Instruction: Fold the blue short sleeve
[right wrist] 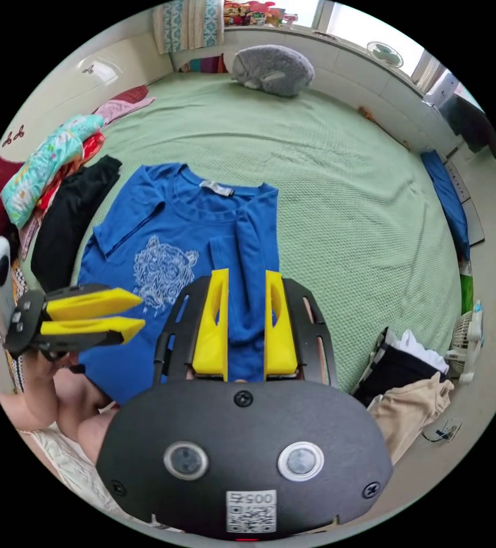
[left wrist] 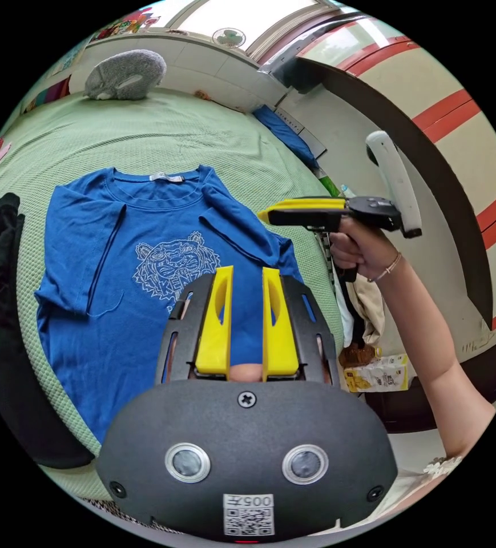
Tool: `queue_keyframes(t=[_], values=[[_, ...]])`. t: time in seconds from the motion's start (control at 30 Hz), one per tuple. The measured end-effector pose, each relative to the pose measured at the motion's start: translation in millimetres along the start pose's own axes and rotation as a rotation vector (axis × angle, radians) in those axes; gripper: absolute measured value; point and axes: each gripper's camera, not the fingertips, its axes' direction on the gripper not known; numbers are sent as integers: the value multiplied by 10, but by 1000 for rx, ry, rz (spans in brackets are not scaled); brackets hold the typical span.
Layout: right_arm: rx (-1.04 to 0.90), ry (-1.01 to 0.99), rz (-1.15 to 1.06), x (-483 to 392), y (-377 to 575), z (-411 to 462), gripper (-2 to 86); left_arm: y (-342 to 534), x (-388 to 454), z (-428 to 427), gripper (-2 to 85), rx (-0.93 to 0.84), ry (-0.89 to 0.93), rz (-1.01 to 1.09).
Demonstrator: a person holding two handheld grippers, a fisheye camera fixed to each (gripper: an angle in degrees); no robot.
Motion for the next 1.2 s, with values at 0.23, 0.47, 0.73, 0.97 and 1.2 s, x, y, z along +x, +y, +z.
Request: queue_keyframes(t=[0.23, 0.47, 0.73, 0.97, 1.2], values=[[-4, -6, 41, 17, -507, 355, 93, -15, -75, -141, 87, 6, 18, -8], [-98, 60, 110, 8, -595, 700, 47, -7, -102, -249, 86, 4, 35, -13], [12, 88, 296, 522, -401, 399, -2, 110, -105, -468, 86, 5, 34, -11], [28, 60, 455, 936, -99, 385, 8, 198, -154, -634, 86, 8, 33, -32], [-26, -36, 154, 578, 634, 304, 85, 344, -169, -866, 84, 23, 46, -46]])
